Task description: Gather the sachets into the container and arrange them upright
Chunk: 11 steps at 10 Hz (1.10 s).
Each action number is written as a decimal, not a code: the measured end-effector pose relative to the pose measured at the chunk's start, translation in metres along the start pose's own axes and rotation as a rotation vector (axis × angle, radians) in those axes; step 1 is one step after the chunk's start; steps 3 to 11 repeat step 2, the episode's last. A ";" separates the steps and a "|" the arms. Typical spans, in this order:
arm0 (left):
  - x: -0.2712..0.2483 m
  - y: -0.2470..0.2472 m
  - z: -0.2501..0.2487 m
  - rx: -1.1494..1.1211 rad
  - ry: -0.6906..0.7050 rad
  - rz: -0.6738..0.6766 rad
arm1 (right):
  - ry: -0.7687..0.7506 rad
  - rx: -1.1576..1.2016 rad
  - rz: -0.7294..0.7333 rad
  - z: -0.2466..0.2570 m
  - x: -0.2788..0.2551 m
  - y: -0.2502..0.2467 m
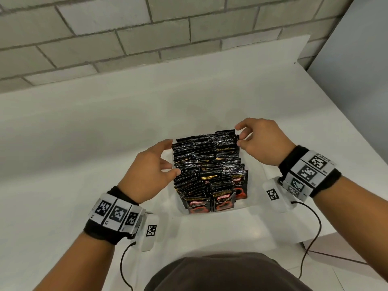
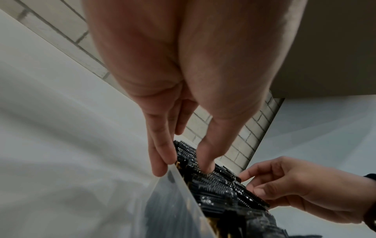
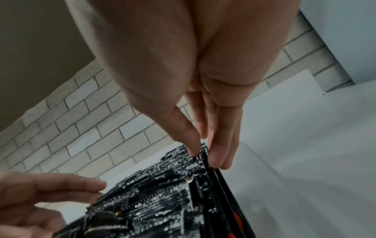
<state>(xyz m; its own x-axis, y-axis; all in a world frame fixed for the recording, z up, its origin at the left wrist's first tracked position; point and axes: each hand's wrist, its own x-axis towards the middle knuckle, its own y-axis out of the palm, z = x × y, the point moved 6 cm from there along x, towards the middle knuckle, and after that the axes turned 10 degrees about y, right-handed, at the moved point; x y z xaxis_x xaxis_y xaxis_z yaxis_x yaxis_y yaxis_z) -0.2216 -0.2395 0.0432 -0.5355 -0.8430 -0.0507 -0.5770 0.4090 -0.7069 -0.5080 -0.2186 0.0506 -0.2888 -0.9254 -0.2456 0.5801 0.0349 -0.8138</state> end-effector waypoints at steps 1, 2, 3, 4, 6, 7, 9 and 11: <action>-0.001 0.002 -0.002 0.005 0.005 -0.001 | -0.005 0.035 0.008 0.003 -0.003 0.001; -0.001 -0.001 -0.001 0.017 -0.019 -0.046 | 0.009 0.064 -0.027 0.003 -0.003 -0.003; -0.001 -0.001 -0.001 0.017 -0.019 -0.046 | 0.009 0.064 -0.027 0.003 -0.003 -0.003; -0.001 -0.001 -0.001 0.017 -0.019 -0.046 | 0.009 0.064 -0.027 0.003 -0.003 -0.003; -0.001 -0.001 -0.001 0.017 -0.019 -0.046 | 0.009 0.064 -0.027 0.003 -0.003 -0.003; -0.001 -0.001 -0.001 0.017 -0.019 -0.046 | 0.009 0.064 -0.027 0.003 -0.003 -0.003; -0.001 -0.001 -0.001 0.017 -0.019 -0.046 | 0.009 0.064 -0.027 0.003 -0.003 -0.003; -0.001 -0.001 -0.001 0.017 -0.019 -0.046 | 0.009 0.064 -0.027 0.003 -0.003 -0.003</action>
